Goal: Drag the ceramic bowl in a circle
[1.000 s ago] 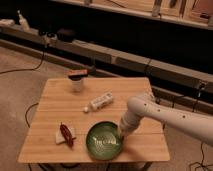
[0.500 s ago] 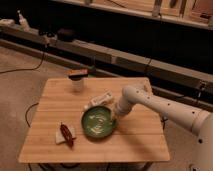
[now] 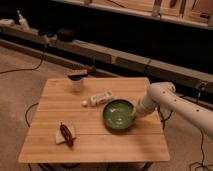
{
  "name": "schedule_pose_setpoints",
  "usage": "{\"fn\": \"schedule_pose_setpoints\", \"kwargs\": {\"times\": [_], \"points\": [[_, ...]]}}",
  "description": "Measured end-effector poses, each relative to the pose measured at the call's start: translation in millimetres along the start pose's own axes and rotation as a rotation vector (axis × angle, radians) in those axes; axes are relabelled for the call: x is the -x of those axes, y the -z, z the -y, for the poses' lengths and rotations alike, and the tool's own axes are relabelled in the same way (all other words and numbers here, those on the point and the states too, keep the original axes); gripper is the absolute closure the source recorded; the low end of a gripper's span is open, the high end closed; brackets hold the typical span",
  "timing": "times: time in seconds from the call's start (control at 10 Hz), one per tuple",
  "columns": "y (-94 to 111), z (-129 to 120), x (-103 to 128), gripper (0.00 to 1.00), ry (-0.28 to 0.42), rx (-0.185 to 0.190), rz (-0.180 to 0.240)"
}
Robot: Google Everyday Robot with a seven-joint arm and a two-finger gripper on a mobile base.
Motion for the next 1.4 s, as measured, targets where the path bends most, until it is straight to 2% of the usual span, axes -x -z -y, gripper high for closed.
{"fn": "schedule_pose_setpoints", "kwargs": {"times": [0.1, 0.2, 0.3, 0.4, 0.6, 0.8, 0.9, 1.0, 1.1, 1.2, 1.3, 1.4], "points": [[7, -7, 31, 0.98, 0.015, 0.021, 0.027], [6, -2, 68, 0.98, 0.052, 0.033, 0.07], [-8, 25, 119, 0.98, 0.14, 0.017, 0.147], [-20, 54, 154, 0.98, 0.227, -0.008, 0.201], [-42, 114, 199, 0.98, 0.389, -0.06, 0.272], [-59, 159, 215, 0.98, 0.498, -0.096, 0.305], [-73, 189, 211, 0.98, 0.546, -0.115, 0.311], [-81, 202, 200, 0.98, 0.554, -0.124, 0.303], [-89, 212, 177, 0.98, 0.538, -0.131, 0.28], [-94, 209, 142, 0.98, 0.487, -0.132, 0.241], [-93, 191, 99, 0.98, 0.401, -0.133, 0.192], [-88, 167, 66, 0.98, 0.321, -0.131, 0.146]]}}
